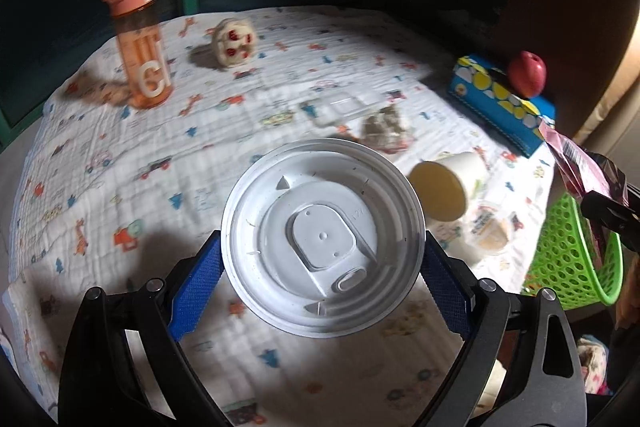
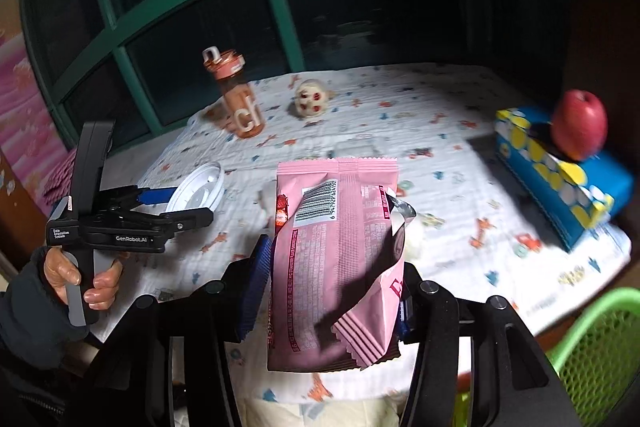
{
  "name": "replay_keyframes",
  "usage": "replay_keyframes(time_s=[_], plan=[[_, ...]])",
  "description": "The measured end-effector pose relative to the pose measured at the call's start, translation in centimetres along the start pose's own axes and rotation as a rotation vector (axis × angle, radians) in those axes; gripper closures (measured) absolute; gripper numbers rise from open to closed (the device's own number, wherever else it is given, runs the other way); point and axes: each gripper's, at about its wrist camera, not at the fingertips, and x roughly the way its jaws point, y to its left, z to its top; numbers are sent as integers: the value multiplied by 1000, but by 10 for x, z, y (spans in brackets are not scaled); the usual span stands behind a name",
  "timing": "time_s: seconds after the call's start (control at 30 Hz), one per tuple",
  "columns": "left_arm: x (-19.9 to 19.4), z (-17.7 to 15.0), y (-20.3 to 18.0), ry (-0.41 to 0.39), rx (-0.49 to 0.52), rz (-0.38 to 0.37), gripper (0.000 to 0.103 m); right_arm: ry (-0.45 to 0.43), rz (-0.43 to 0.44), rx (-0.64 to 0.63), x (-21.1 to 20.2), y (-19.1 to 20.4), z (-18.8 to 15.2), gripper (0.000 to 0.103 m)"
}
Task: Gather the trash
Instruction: 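Carry the pink wrapper and white lid to the green wastebasket and release both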
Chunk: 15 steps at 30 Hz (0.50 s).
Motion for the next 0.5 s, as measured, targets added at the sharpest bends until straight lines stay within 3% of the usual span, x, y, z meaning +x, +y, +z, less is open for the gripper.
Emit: replay_keyframes(time_s=[0.27,0.5], plan=[[2,10,-69,-4,95,-91,12,-80,-175,135,-76,-73,-35,53],[8,21,-135,4,178,-173,12,-92,-342,265,-130,-140,-78,50]])
